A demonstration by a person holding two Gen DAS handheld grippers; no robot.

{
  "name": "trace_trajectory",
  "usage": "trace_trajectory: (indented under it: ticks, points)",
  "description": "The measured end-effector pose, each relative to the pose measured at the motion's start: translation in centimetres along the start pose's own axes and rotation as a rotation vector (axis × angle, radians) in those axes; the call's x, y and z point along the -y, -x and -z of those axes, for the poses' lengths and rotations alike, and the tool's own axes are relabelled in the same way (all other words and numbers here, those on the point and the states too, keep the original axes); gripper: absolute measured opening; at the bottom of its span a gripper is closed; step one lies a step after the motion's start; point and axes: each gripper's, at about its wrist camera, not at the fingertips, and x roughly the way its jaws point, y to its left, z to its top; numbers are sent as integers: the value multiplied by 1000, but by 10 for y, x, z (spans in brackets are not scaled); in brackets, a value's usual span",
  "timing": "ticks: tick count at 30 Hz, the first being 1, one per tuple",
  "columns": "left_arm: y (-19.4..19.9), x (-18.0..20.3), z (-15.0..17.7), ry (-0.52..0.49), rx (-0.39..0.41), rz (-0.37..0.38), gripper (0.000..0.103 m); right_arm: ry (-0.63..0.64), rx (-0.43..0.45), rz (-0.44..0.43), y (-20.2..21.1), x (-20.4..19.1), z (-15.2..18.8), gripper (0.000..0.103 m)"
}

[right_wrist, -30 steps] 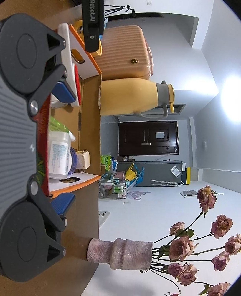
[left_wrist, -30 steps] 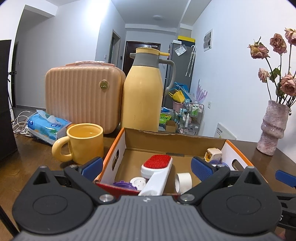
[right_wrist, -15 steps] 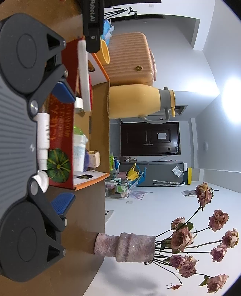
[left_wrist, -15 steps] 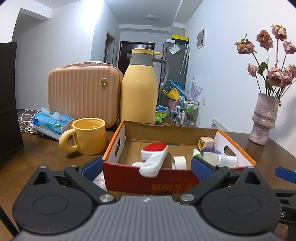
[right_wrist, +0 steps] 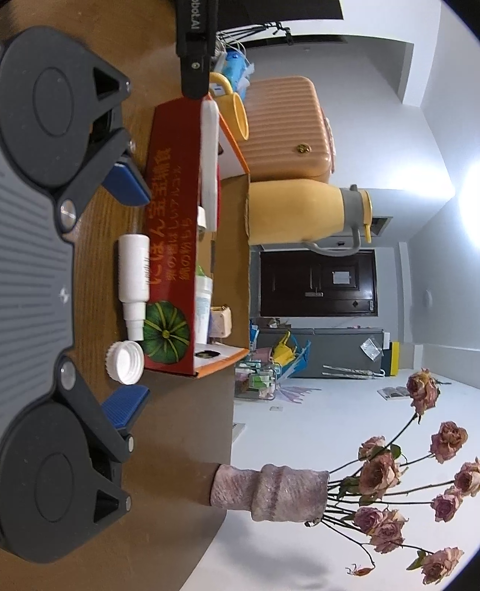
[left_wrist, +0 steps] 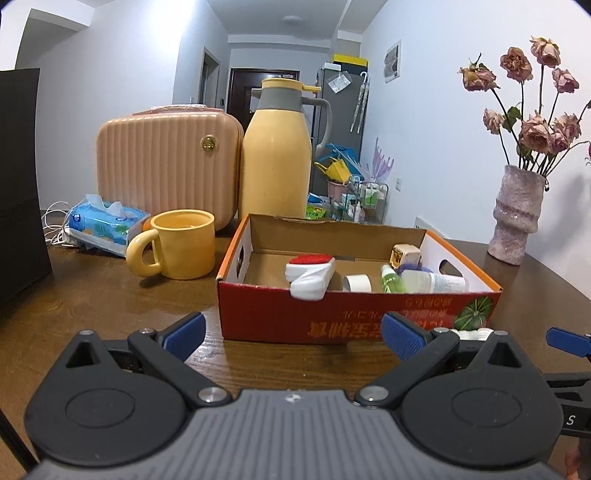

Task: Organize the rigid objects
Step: 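Withdraw both open tools from the box toward the table items, then lower the right tool onto the white spray bottle and close it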

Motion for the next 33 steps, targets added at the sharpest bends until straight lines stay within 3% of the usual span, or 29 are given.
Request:
trace_trajectory:
  ticks: [11,24,33]
  points:
    - [-11,-7,5,-12,-54,-1,103,14,-52,-29,-12,-4,1,103]
    - [-29,-32,2,28,-98,-45,103,34,-138,-29,-68,-10,-10,103]
    - [-37,-42,1,35,-122,-52,103,56,-209,-25,-102,-13,-13,97]
